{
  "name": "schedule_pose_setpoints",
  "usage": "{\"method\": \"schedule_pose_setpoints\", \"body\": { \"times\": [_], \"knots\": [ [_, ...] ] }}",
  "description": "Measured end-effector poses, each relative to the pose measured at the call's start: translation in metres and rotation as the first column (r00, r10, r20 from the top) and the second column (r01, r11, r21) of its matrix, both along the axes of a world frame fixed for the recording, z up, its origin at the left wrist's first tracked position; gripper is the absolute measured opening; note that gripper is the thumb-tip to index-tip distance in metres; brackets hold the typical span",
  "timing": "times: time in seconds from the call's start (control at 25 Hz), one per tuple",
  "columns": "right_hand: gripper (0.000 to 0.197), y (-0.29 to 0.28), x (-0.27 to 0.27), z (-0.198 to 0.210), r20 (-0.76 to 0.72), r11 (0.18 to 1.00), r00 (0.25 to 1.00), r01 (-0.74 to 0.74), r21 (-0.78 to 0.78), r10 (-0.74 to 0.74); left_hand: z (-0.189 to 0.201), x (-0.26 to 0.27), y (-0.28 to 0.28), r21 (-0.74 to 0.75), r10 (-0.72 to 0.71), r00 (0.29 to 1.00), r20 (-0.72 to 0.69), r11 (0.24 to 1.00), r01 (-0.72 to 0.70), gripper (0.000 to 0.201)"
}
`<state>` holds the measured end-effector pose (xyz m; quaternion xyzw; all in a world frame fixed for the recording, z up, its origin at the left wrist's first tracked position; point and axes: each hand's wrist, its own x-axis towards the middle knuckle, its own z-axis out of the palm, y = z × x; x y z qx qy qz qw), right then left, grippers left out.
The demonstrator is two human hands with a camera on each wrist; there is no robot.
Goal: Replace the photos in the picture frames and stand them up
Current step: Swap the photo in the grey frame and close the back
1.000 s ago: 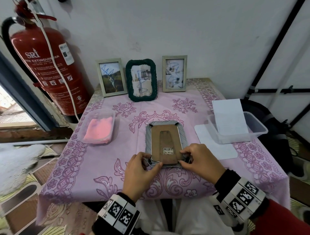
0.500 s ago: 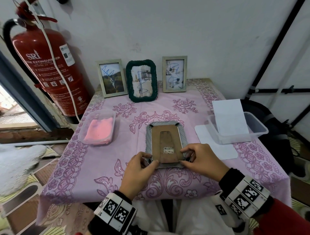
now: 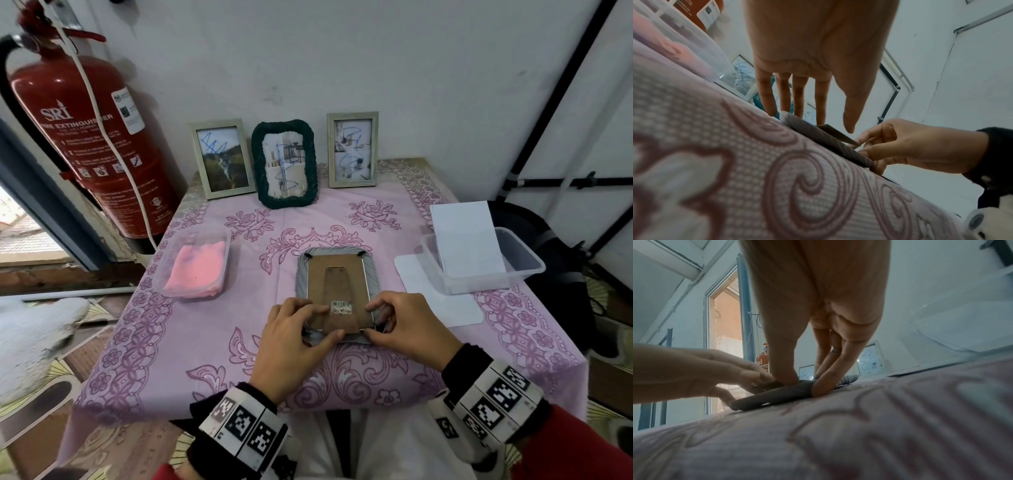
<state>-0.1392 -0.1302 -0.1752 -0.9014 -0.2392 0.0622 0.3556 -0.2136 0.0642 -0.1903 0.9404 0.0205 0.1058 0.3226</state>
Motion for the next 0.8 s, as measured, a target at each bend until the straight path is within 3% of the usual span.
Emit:
{"method": "schedule_pose_setpoints", "body": {
  "times": [0.32,0.52,0.64,0.8],
  "knots": [
    [0.026,0.001,0.0,-0.004,0.052,1.0,0.999,0.004,-0.015,-0.003,-0.002,0.001,0.002,0.142,-0.004,1.0,-0.028,0.99,0.008,0.045],
    [0.025,0.0,0.003,0.001,0.043,0.998,0.999,-0.003,-0.062,0.006,-0.001,0.001,0.002,0.08,0.004,1.0,-0.027,0.997,-0.002,0.035],
    [0.025,-0.001,-0.002,0.003,0.09,0.989,0.996,0.029,-0.143,-0.016,-0.002,0.0,-0.002,0.046,0.087,0.996,0.016,0.995,-0.088,0.032],
    [0.029,0.0,-0.008,0.006,0.093,0.977,0.995,0.063,-0.203,-0.045,-0.004,-0.003,-0.006,-0.025,0.263,0.964,0.028,0.965,-0.262,0.047]
  ]
}}
